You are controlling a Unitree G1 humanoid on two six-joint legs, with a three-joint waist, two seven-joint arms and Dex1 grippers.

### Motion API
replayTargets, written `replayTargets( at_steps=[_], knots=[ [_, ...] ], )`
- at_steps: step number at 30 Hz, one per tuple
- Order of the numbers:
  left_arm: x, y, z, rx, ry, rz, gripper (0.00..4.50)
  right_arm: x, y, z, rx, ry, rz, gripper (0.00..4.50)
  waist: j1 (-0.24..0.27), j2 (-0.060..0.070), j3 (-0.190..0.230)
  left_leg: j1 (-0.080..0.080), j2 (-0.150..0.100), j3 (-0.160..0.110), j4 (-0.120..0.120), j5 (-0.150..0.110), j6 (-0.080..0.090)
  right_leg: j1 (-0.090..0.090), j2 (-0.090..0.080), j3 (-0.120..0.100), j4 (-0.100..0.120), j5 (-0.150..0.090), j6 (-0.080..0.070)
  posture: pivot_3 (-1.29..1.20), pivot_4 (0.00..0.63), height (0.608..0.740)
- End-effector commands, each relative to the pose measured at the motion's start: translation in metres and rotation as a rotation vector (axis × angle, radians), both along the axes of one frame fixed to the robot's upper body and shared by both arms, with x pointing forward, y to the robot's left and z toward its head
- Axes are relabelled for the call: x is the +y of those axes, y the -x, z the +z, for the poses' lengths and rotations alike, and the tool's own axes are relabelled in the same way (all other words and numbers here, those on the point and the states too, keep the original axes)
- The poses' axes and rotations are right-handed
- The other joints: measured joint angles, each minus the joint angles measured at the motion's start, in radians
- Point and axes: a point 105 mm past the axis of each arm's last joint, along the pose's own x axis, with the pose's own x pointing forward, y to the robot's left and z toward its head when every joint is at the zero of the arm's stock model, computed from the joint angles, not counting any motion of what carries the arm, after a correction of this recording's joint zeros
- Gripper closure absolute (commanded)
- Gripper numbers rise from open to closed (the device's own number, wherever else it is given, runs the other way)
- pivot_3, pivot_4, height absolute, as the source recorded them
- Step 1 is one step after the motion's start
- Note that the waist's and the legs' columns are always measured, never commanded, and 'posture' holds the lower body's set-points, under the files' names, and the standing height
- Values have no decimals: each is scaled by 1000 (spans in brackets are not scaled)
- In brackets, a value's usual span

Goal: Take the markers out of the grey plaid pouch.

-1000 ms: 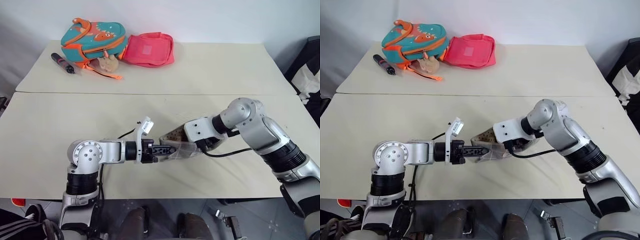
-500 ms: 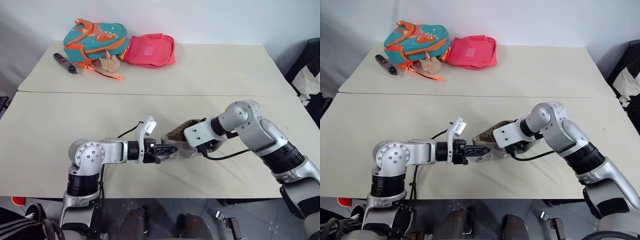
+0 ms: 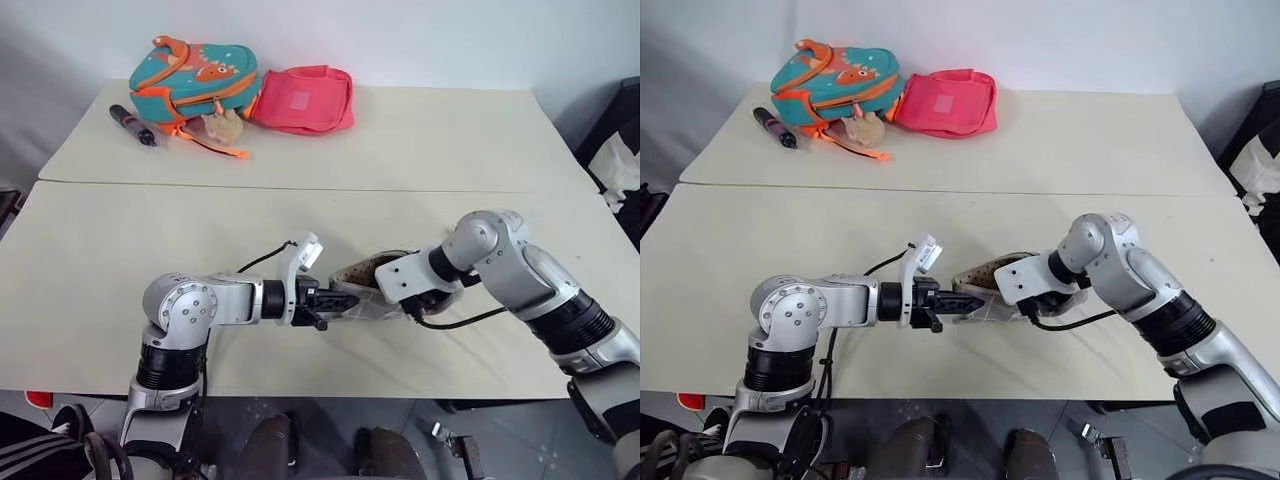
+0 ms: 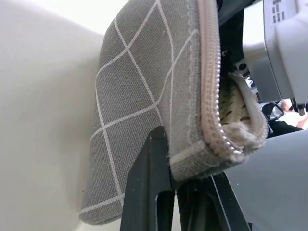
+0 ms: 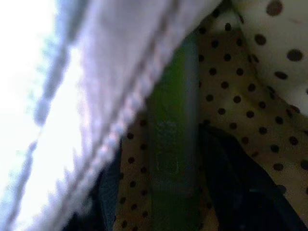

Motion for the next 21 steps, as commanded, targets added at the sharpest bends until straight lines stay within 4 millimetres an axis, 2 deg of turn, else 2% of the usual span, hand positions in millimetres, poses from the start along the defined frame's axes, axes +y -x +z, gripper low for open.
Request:
replayTargets(
  at_steps=[1, 11, 14, 17, 19, 21],
  knots=[
    [3, -3, 12, -63, 20, 20, 4500, -12, -8, -10, -1, 48, -50, 2001, 0, 0, 0, 0, 0, 0, 0, 0, 0, 0, 0, 0, 0, 0, 0, 0, 150, 740],
    [2, -3, 12, -58, 32, 28, 4500, -15, -12, -29, 34, 66, -98, 2001, -1, -1, 0, 1, 0, 0, 0, 0, 0, 1, 0, 0, 0, 0, 0, 0, 150, 740],
    [2, -3, 12, -59, 31, 30, 4500, -14, -10, -30, 64, 54, -121, 2593, -1, -2, -1, 1, 0, 0, 0, 0, 0, 1, 0, 0, 0, 0, 0, 0, 150, 740],
    [1, -4, 12, -58, 34, 32, 4500, -14, -11, -27, 48, 59, -112, 3445, -2, -2, -1, 1, 0, 0, 0, 0, 0, 1, 0, 1, 0, 0, 0, 0, 150, 740],
    [1, -4, 12, -58, 32, 33, 4500, -12, -9, -24, 59, 45, -111, 3440, -2, -2, -1, 2, 0, 0, 0, 0, 0, 1, 0, 1, 0, 0, 0, 0, 150, 740],
    [2, -4, 12, -59, 30, 35, 4500, -3, -4, -10, 76, -29, -105, 3440, -1, -2, -1, 2, 0, 0, 0, 0, 0, 1, 0, 1, 0, 0, 0, 0, 150, 740]
  ],
)
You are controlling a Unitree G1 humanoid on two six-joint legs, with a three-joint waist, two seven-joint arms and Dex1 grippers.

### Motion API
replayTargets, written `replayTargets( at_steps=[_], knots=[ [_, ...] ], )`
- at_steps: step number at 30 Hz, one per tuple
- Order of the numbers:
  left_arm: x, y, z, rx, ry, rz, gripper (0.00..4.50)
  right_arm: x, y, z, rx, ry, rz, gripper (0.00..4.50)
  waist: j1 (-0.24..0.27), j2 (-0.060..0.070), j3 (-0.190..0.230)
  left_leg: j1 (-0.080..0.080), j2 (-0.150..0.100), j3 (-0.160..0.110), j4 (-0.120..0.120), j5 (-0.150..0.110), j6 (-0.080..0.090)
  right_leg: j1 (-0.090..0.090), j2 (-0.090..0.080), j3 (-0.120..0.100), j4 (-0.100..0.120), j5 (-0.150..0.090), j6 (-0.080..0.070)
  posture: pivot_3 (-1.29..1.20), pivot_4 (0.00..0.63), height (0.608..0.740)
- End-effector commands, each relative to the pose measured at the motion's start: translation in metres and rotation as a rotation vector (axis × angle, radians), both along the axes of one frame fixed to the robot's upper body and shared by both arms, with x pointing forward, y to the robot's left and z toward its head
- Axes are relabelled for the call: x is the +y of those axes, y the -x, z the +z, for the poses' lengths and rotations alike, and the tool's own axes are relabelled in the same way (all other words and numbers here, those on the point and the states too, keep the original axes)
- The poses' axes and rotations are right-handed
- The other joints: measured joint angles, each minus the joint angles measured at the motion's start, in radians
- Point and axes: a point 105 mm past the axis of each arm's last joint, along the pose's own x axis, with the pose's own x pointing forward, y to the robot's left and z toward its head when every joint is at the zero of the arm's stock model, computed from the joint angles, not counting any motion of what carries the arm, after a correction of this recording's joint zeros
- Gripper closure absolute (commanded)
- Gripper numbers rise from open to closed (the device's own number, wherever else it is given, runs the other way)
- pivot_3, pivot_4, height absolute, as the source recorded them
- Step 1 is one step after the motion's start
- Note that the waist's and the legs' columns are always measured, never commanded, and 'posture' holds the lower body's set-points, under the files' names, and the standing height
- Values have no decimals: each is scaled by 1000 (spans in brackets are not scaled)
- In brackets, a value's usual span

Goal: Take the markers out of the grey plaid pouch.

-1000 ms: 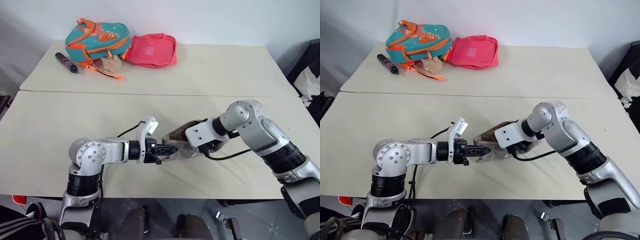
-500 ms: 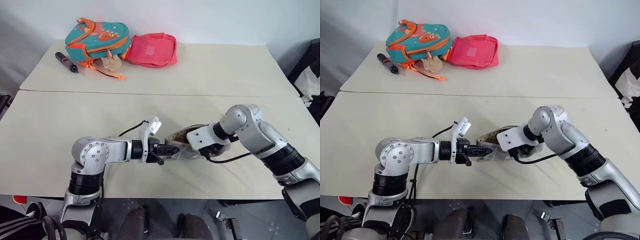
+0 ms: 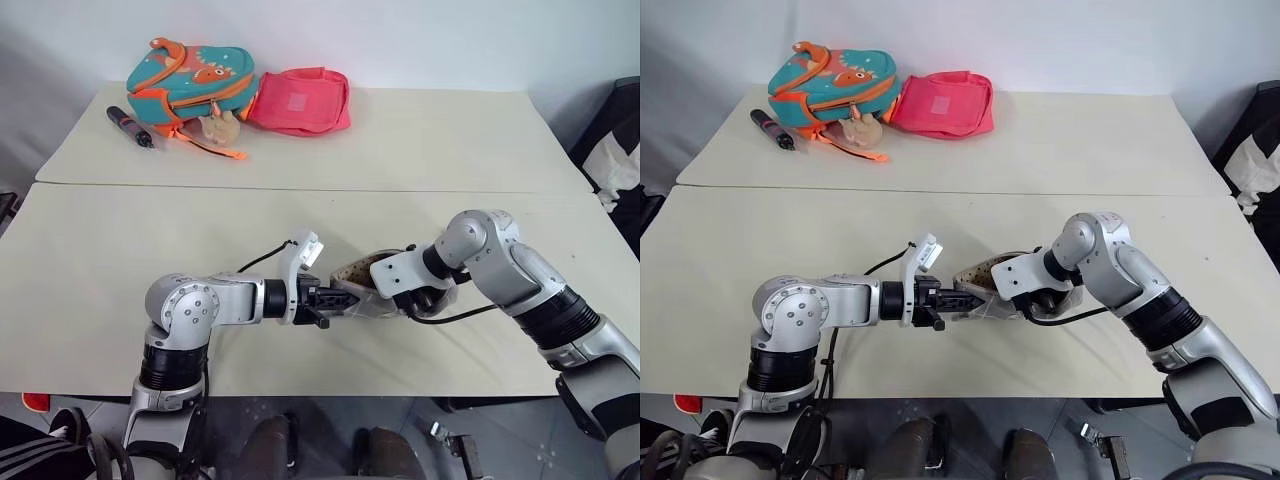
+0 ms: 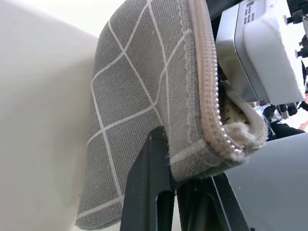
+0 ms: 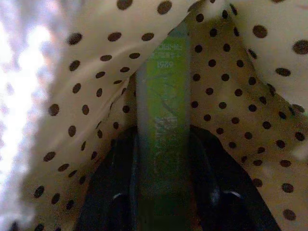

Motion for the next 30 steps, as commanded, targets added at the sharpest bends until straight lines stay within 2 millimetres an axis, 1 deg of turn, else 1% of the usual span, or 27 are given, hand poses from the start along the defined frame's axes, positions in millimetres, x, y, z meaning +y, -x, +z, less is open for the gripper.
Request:
replayTargets(
  at_steps=[1, 2, 5, 6, 7, 10, 12, 14, 16, 20, 21, 22, 23, 24, 25, 26, 28, 29, 30],
  knots=[
    [4, -3, 11, -57, 21, 22, 4500, 0, 7, 3, 69, -52, -49, 3440, 0, 0, 0, 0, 0, 0, 0, 0, 0, 0, 0, 0, 0, 0, 0, 0, 150, 740],
    [4, -3, 12, -56, 23, 23, 4500, 0, 5, 10, 43, -61, -44, 3440, 0, 0, 0, -1, 0, 0, 0, 0, 0, -1, 0, 0, 0, 0, 0, 0, 150, 740],
    [5, -3, 12, -59, 24, 26, 4500, 10, 7, 36, 41, -182, -45, 3440, 1, 1, 0, -2, 0, 0, -1, 0, 0, -2, 0, 0, 1, 0, 0, 0, 150, 740],
    [6, -3, 12, -59, 23, 27, 4500, 8, 4, 43, -2, -181, -40, 3440, 1, 1, 1, -2, 0, 0, -1, 0, 0, -2, 0, 0, 1, 0, 0, 0, 150, 740],
    [6, -4, 12, -61, 20, 29, 4500, 8, 5, 51, 0, -213, -45, 3440, 1, 1, 1, -2, 0, 0, -1, 0, 0, -2, 0, -1, 1, 0, 0, 0, 150, 740],
    [7, -5, 12, -80, 6, 36, 4500, 3, 5, 64, -20, -232, -50, 3440, 3, 1, 1, -3, 0, 0, -1, 0, 0, -2, 0, -1, 1, 0, 0, 0, 150, 740],
    [7, -8, 13, -107, -7, 44, 4500, 5, 3, 72, -39, -268, -44, 3440, 2, 1, 1, -3, 0, 0, -1, 0, 0, -2, 0, -1, 0, 0, 0, 0, 150, 740],
    [7, -11, 15, -139, -21, 48, 4500, 6, -1, 78, -61, -309, -53, 3440, 1, 1, 1, -3, 0, 0, -1, 0, 0, -2, 0, -1, 0, 0, 0, 0, 150, 740],
    [9, -16, 17, -169, -39, 67, 4500, 4, -3, 77, -62, -311, -64, 3440, 1, 1, 1, -3, 0, 0, -1, 0, 0, -2, 0, -1, 0, 0, 0, 0, 150, 740],
    [23, -39, 24, -322, -134, 167, 4500, 11, -7, 90, -96, -383, -62, 3440, 1, 2, 2, -3, 0, 1, -1, 0, 0, -2, 0, 0, 0, 0, 0, 0, 150, 740],
    [31, -50, 29, -411, -197, 209, 4500, 18, -15, 98, -148, -443, -61, 3440, -1, 2, 2, -3, 0, 1, -2, 0, 0, -3, 0, 0, 0, 0, 0, 0, 150, 740],
    [38, -57, 33, -473, -238, 232, 4500, 19, -23, 101, -204, -457, -67, 3440, -3, 2, 2, -3, 0, 2, -2, 0, 0, -3, 1, 0, 0, 0, 0, 0, 150, 740],
    [42, -62, 38, -557, -285, 241, 4500, 18, -29, 100, -238, -451, -73, 3440, -3, 2, 2, -3, 1, 3, -2, 0, 0, -4, 1, 0, 0, 0, 0, 0, 150, 740],
    [46, -68, 45, -661, -338, 244, 4500, 18, -33, 98, -236, -469, -86, 3440, -3, 2, 2, -3, 1, 4, -2, 0, -1, -5, 2, 0, 0, 0, 0, 0, 150, 740],
    [48, -70, 49, -719, -364, 237, 4500, 19, -36, 96, -226, -496, -99, 3440, -3, 2, 2, -3, 1, 5, -2, 0, -1, -6, 2, 0, 1, 0, 0, 0, 150, 740],
    [49, -72, 51, -749, -374, 241, 4500, 19, -40, 92, -238, -502, -101, 3440, -3, 2, 2, -2, 1, 6, -3, 0, -1, -6, 2, 0, 2, 0, 0, 0, 150, 740],
    [52, -77, 64, -791, -331, 283, 4500, 31, -44, 91, -232, -600, -108, 3440, -1, 2, 2, -3, 1, 9, -4, 0, 0, -9, 2, 0, 4, 0, 0, 0, 150, 740],
    [53, -78, 67, -804, -321, 283, 4500, 37, -44, 91, -223, -648, -112, 3440, -1, 2, 2, -4, 2, 9, -4, 0, 0, -10, 1, 0, 5, 0, 0, 0, 150, 740],
    [55, -79, 65, -817, -346, 282, 4500, 40, -44, 89, -223, -654, -106, 3440, -1, 2, 2, -5, 2, 9, -4, 3, 4, -12, 1, 0, 5, 0, 0, 0, 150, 740]
  ],
)
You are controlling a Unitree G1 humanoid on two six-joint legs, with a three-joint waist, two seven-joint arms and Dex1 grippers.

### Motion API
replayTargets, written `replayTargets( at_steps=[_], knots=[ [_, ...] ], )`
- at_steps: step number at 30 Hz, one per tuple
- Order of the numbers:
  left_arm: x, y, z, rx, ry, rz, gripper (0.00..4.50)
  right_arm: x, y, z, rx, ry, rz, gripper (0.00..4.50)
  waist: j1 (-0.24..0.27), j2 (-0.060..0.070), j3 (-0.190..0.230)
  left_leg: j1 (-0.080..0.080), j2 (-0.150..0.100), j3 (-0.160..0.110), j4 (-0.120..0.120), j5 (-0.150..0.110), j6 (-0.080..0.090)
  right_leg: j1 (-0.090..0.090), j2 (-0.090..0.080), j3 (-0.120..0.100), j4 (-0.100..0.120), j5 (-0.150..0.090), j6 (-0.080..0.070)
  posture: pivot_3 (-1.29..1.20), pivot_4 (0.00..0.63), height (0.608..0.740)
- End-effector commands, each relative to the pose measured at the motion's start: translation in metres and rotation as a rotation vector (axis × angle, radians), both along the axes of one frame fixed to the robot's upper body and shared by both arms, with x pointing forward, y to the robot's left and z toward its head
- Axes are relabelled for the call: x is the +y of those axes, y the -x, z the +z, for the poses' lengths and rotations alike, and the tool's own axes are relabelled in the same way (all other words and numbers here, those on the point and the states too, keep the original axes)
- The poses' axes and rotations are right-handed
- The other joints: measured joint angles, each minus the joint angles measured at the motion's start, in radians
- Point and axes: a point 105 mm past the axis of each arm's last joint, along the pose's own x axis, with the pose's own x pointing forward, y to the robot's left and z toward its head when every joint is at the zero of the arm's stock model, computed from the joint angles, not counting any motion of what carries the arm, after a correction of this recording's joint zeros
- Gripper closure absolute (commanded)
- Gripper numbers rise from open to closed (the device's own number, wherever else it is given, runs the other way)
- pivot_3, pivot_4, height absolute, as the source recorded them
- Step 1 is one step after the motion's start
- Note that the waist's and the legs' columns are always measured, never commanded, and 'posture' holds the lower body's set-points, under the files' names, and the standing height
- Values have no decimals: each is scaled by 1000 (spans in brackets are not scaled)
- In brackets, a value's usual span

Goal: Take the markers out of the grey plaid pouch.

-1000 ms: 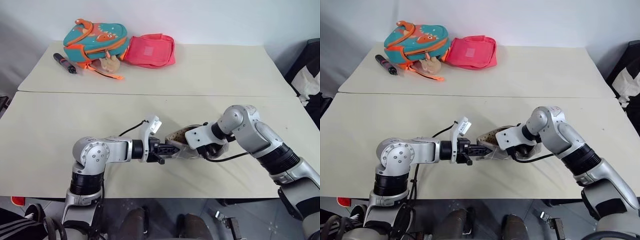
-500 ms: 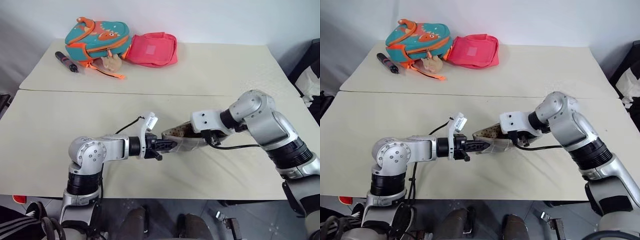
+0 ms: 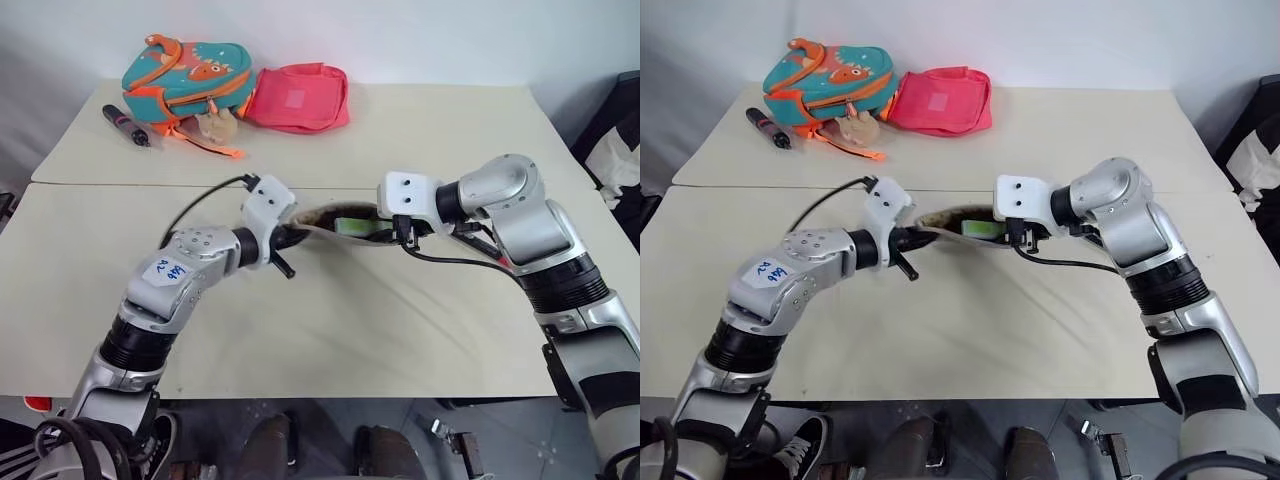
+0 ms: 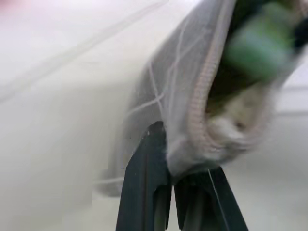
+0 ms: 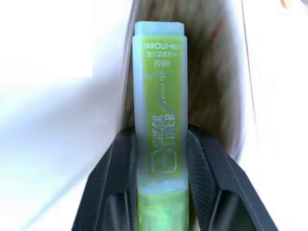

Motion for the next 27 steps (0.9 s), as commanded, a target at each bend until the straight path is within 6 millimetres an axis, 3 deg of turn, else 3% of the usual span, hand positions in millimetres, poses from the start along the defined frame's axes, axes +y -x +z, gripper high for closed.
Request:
replayTargets(
  at_steps=[1, 5, 8, 12, 14, 19, 21, 24, 27],
  knots=[
    [1, -2, 17, -149, -81, -22, 4500, 16, 0, 15, -69, -123, 27, 3440, -1, 0, 0, -1, 0, 0, 0, 0, 1, -2, 0, 0, 0, 0, 0, 0, 150, 740],
    [8, -1, -1, -175, -153, 4, 4500, 23, 2, 19, -77, -175, 36, 3440, -2, 0, 0, -2, 1, 2, 0, 1, 1, -4, 1, 1, 2, 0, 0, 0, 150, 740],
    [21, -3, -10, -151, -131, 65, 4500, -1, 8, 11, -52, -74, 32, 3440, 2, 0, 0, -2, 1, 3, 1, 1, 1, -4, 0, 2, 3, 0, 0, 0, 150, 740],
    [46, -8, -5, -138, -51, 171, 4500, -23, 30, 43, 45, -207, 21, 3440, 1, 0, 0, -2, 1, 4, 2, -1, 3, -5, -1, 3, 4, 0, 0, 0, 150, 740],
    [55, -10, -3, -127, -18, 205, 4500, -40, 34, 44, 81, -201, -28, 3440, -2, 0, 1, -2, 2, 4, 2, -1, 3, -6, -1, 3, 5, 0, 0, 0, 150, 740],
    [72, -8, 11, -28, 206, 248, 4500, -93, 20, -6, 76, -16, -242, 3440, 1, -2, 0, -1, 3, 6, 2, -2, 3, -5, -1, 3, 4, 1, 0, 0, 150, 740],
    [78, -6, 19, 50, 324, 245, 4500, -115, 13, -35, 63, 68, -319, 3440, 2, -3, 0, -1, 3, 8, 3, -2, 4, -5, -2, 4, 5, 1, 0, 0, 150, 740],
    [81, 2, 21, 155, 374, 207, 4500, -124, 8, -58, 76, 50, -378, 3440, 0, -3, 0, -1, 3, 9, 4, -2, 4, -5, -2, 4, 6, 1, 0, 0, 150, 740],
    [92, 5, 24, 211, 398, 232, 4500, -116, 1, -56, 58, -45, -402, 3440, -7, -3, 0, 2, 4, 10, 4, -1, 4, -4, -1, 6, 6, 1, 0, 0, 150, 740]
  ],
)
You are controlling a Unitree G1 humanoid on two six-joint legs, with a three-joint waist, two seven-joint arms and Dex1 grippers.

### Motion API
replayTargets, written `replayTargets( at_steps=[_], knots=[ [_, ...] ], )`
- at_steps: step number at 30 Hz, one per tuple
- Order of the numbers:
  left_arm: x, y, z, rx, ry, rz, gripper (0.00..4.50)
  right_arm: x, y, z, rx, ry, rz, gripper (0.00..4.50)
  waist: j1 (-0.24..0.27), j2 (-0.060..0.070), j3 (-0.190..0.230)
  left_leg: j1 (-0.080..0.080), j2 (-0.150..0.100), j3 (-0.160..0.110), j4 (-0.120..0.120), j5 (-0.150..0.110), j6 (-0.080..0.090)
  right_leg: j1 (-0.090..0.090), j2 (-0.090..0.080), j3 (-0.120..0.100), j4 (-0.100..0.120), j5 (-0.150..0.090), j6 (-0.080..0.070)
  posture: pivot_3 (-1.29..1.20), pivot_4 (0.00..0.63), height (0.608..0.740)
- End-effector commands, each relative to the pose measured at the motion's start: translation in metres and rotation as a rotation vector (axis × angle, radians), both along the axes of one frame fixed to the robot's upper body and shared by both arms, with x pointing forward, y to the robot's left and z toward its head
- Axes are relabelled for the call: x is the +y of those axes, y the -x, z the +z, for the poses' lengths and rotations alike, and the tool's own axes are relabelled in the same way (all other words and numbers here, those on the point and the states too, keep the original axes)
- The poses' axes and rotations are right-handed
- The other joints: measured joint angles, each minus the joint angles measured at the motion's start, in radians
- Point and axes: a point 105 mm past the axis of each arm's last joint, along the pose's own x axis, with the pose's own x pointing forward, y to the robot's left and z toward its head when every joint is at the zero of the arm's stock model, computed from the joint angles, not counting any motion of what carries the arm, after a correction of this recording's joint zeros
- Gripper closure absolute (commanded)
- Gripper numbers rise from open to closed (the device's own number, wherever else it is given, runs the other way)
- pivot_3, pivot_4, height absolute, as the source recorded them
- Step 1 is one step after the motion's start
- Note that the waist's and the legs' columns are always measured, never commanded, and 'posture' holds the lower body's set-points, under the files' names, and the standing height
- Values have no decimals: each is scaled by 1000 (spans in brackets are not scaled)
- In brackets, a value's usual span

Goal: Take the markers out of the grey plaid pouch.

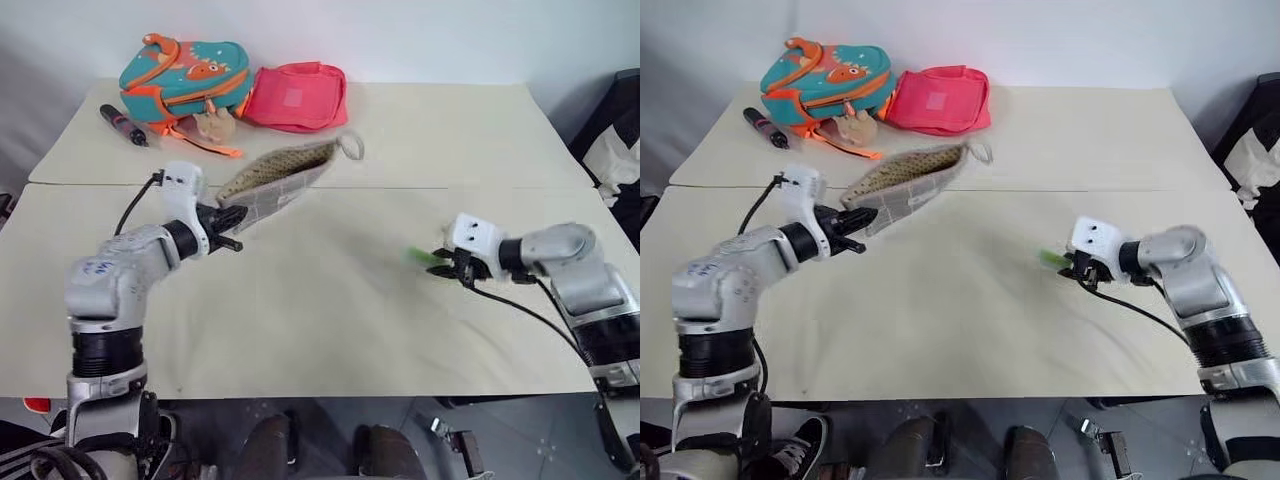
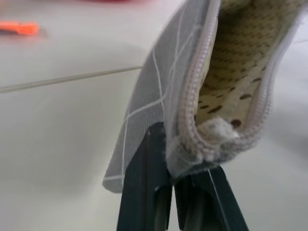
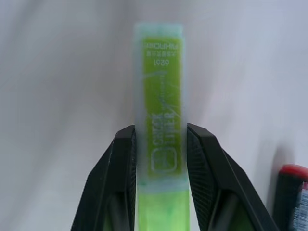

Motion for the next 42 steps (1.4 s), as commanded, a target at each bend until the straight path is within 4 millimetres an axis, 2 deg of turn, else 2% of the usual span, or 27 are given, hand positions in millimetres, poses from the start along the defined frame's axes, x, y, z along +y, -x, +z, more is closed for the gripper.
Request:
replayTargets(
  at_steps=[1, 4, 7, 9, 13, 14, 16, 18, 21, 24, 26, 29, 33, 37, 41, 42],
  knots=[
    [10, 5, 12, -1, 14, -6, 4500, 0, -8, 10, -76, -41, -31, 3440, -7, 0, 0, 0, 0, 0, 0, 0, 0, 0, 0, 0, 0, 0, 0, 0, 150, 740],
    [13, 5, 13, -2, 21, 2, 4500, 6, -9, 13, -77, -106, -32, 3440, -15, 0, 0, 0, 0, 0, 0, 0, 0, 0, 0, 1, 0, 0, 0, 0, 150, 740],
    [17, 2, 18, 4, 97, 45, 4500, 18, -2, 8, -25, -154, 2, 2451, -18, 0, 0, 0, 0, 0, 0, 0, -1, 0, 0, 2, 0, 0, 0, 0, 150, 740],
    [18, 3, 21, 59, 230, 60, 4500, 26, -3, 15, -28, -211, 6, 1758, -18, -1, 0, 0, 0, 0, 0, 0, -1, 0, 1, 2, 0, 0, 0, 0, 150, 740],
    [15, 20, 11, 171, 297, 2, 4500, 39, -2, 28, -67, -260, 51, 403, -19, -1, 0, 0, 0, 0, 0, 0, 0, -1, 0, 2, 1, 0, 0, 0, 150, 740],
    [20, 23, 10, 190, 327, 23, 4500, 47, -2, 35, -91, -299, 74, 403, -19, -1, 0, 0, 0, 0, 0, 0, 0, -1, 0, 2, 1, 0, 0, 0, 150, 740],
    [38, 22, 9, 205, 515, 88, 4500, 66, 2, 47, -82, -431, 119, 403, -22, -1, 0, 0, 0, 0, 0, 0, 0, -1, 1, 2, 1, 0, 0, 0, 150, 740],
    [50, 22, 4, 213, 613, 137, 4500, 76, 6, 46, -55, -468, 144, 403, -23, -1, 0, 0, 1, 0, 0, 0, -1, -1, 2, 2, 1, 0, 0, 0, 150, 740],
    [67, 27, -8, 227, 664, 224, 4500, 88, 15, 38, -34, -459, 188, 403, -21, -2, 0, 0, 1, 0, 0, 0, -1, -1, 1, 3, 2, 0, 0, 0, 150, 740],
    [85, 40, -26, 252, 706, 283, 4500, 102, 14, 47, -56, -570, 184, 403, -21, -3, 0, 0, 0, 0, 0, -1, -1, -1, 0, 3, 2, 0, 0, 0, 150, 740],
    [88, 44, -31, 263, 717, 296, 4500, 106, 12, 50, -64, -612, 169, 403, -22, -3, 0, 1, 0, 1, 0, -1, -2, -2, 0, 5, 3, 0, 0, 0, 150, 740],
    [88, 51, -40, 273, 718, 305, 3789, 107, 12, 39, -70, -554, 176, 367, -16, -4, 0, 0, -1, 0, 0, -4, -7, -4, 0, 10, 6, 0, 0, 0, 150, 740],
    [92, 56, -38, 257, 698, 316, 2613, 107, 11, 36, -52, -555, 177, 367, -19, -5, -1, 1, -1, 1, 0, -4, -7, -4, 0, 13, 6, 0, 0, 0, 150, 740],
    [103, 69, -40, 255, 483, 358, 1367, 103, 9, 32, -49, -539, 169, 367, -29, -6, -1, 1, 0, 4, -1, -5, -9, -7, 1, 16, 8, 0, 0, 0, 150, 740],
    [108, 81, -42, 130, 13, 321, 75, 96, 10, 32, -40, -542, 159, 367, -41, -6, -1, 1, 1, 7, -3, -6, -10, -10, 3, 19, 9, -1, -2, 0, 150, 740],
    [103, 87, -41, 82, -88, 253, 33, 90, 11, 32, -33, -549, 145, 367, -44, -6, -1, 1, 1, 8, -3, -6, -10, -11, 2, 20, 9, -1, -2, 0, 150, 740]
  ],
)
